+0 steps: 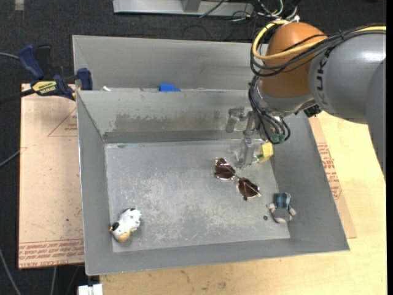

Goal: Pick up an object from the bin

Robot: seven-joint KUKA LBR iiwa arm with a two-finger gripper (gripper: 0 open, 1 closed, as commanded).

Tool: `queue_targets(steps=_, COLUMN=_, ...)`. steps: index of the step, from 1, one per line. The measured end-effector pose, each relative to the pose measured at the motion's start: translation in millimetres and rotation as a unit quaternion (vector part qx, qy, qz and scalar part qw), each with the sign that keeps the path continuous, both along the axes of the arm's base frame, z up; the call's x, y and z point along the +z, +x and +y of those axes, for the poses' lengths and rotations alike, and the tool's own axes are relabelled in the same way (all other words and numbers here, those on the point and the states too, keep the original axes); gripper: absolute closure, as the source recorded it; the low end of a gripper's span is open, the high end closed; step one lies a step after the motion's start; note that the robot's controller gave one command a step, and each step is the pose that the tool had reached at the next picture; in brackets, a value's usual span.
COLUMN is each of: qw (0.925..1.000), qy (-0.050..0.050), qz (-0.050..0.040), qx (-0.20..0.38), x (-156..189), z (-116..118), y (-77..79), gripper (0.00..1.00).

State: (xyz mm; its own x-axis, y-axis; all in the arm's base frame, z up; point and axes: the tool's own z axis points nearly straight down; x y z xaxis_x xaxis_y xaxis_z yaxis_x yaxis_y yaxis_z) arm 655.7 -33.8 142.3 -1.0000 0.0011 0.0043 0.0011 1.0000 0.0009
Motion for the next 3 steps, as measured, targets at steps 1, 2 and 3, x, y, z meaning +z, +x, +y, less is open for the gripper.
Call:
queue_targets(steps=1, qw=1.0000, qy=0.000, qz=-0.0033, qx=0.000, x=5.3, z=0.0, y=1.3, gripper=0.00)
queue_targets(steps=2, qw=0.9953, qy=0.000, qz=-0.0075, qx=0.096, x=-19.8, z=-8.1, y=-12.6, gripper=0.00)
queue_targets(steps=3, qw=0.9731, qy=0.001, qz=-0.0017, qx=0.230, x=-40.6, z=-31.2, y=-44.4, gripper=0.00)
